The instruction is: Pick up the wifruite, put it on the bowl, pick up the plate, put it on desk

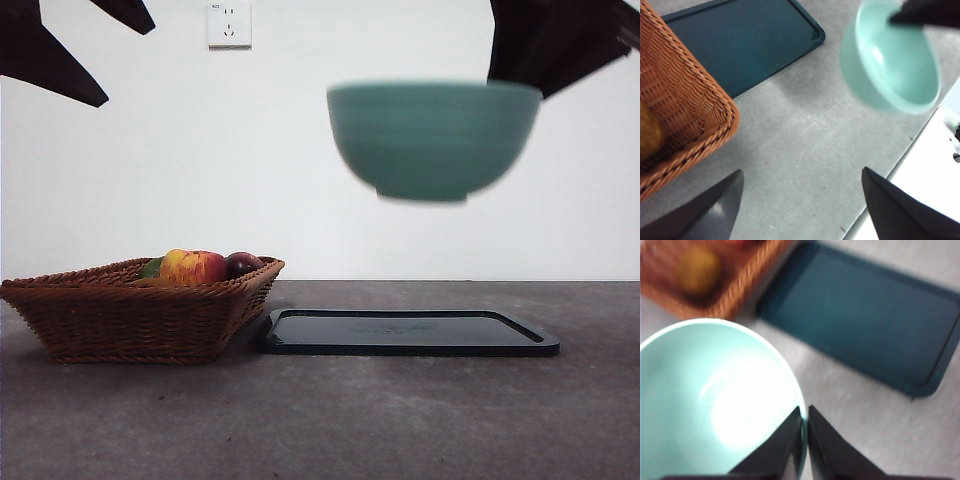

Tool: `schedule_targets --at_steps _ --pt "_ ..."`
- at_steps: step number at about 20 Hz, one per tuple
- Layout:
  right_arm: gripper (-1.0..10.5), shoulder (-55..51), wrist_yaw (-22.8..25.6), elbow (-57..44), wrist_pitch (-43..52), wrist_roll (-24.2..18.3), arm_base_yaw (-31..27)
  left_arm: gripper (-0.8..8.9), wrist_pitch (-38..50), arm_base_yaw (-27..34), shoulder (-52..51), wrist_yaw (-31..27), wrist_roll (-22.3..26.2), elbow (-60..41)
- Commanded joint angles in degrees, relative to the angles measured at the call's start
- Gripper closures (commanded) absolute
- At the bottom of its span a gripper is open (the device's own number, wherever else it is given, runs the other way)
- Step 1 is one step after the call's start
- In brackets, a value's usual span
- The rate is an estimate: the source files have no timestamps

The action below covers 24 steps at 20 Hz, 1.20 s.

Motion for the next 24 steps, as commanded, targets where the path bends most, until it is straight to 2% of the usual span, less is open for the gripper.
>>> schedule_targets --at_steps 1,4,8,16,24 --pt "9.4 0.5 0.4 -2.8 2.1 1.2 2.2 4.4 0.4 -0.3 0.4 0.1 0.7 0.4" --pt "9.4 0.5 0.7 -8.7 9.0 3.9 4.3 4.4 0.4 -0.3 0.4 0.1 0.7 0.4" --pt "9.4 3.1 1.4 -12.4 12.6 5.2 4.6 4.4 0.4 -0.3 0.4 0.1 0.7 0.4" --pt "9.4 12.4 1.4 -12.6 17.5 5.3 5.0 4.4 0.4 -0.3 0.4 0.1 0.7 0.4" --pt "9.2 14.3 1.3 -12.6 17.5 6.4 5.0 4.4 0.4 -0.3 0.4 0.1 0.7 0.4"
